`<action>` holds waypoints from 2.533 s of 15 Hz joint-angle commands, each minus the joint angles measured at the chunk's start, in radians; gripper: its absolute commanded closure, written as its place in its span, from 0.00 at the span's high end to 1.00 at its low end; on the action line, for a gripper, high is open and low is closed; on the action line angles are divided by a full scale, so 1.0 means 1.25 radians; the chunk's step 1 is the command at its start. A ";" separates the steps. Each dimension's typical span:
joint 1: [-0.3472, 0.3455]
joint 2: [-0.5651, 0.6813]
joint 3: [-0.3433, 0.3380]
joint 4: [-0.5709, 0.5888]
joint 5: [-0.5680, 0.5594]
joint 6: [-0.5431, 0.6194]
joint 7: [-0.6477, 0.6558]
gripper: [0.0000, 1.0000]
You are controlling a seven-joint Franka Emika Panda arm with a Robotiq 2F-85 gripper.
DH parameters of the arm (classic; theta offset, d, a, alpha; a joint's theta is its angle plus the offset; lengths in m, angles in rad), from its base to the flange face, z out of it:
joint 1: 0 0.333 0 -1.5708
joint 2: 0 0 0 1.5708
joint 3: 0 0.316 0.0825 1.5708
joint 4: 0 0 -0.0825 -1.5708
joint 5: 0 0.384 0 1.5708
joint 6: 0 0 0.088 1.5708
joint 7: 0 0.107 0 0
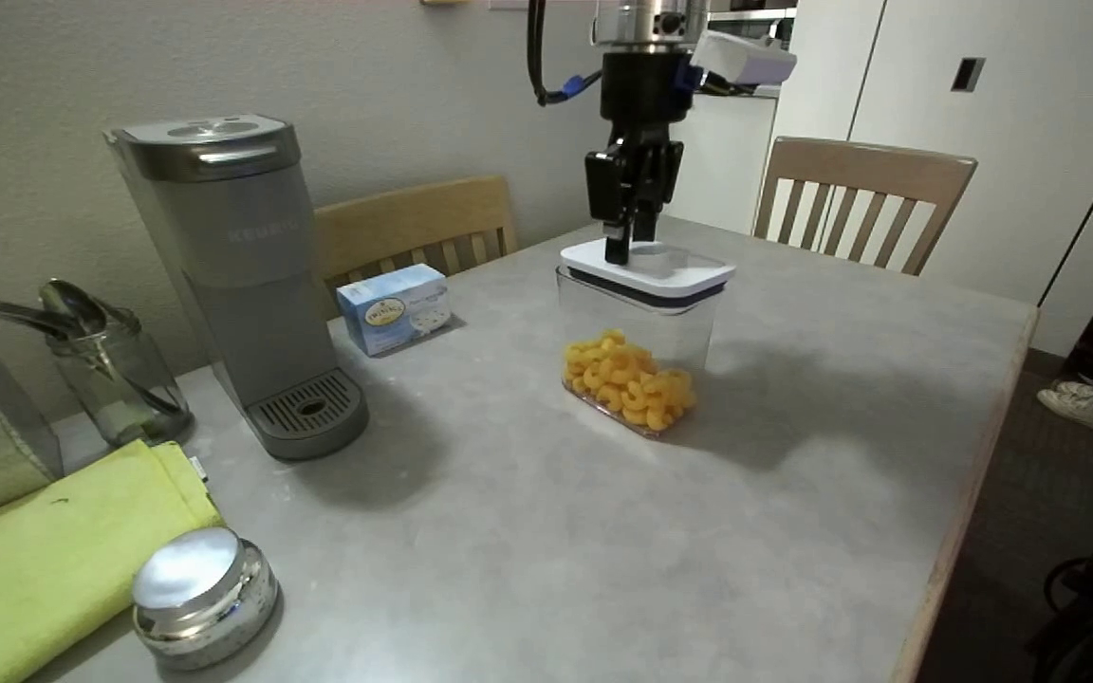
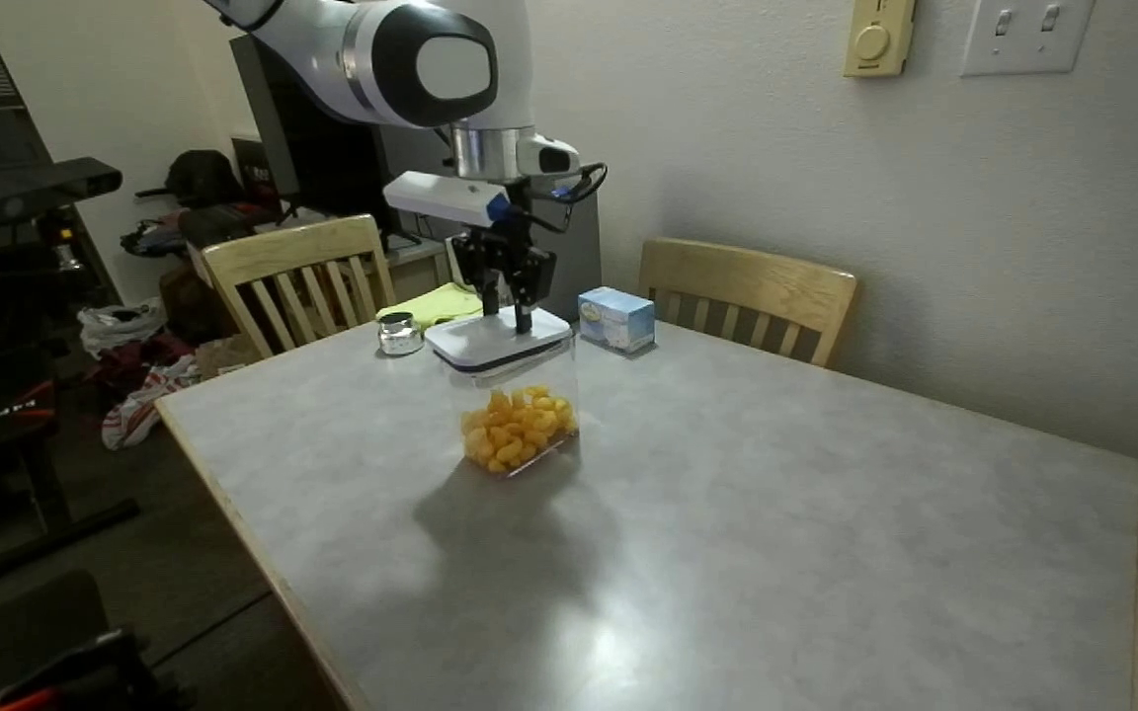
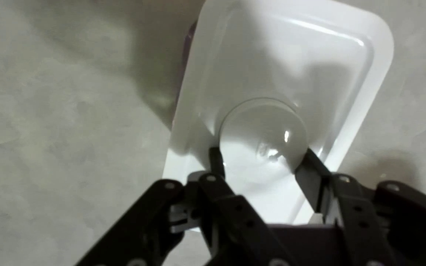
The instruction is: Pick the lid on the table and put it on the storage jar
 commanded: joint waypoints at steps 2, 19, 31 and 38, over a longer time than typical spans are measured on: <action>-0.016 -0.026 0.022 -0.049 0.023 0.035 -0.088 0.27; -0.031 -0.025 0.027 -0.103 0.101 0.174 -0.123 0.27; -0.018 -0.032 0.008 -0.111 0.028 0.170 -0.100 0.27; -0.010 -0.033 0.013 -0.111 0.014 0.168 -0.091 0.90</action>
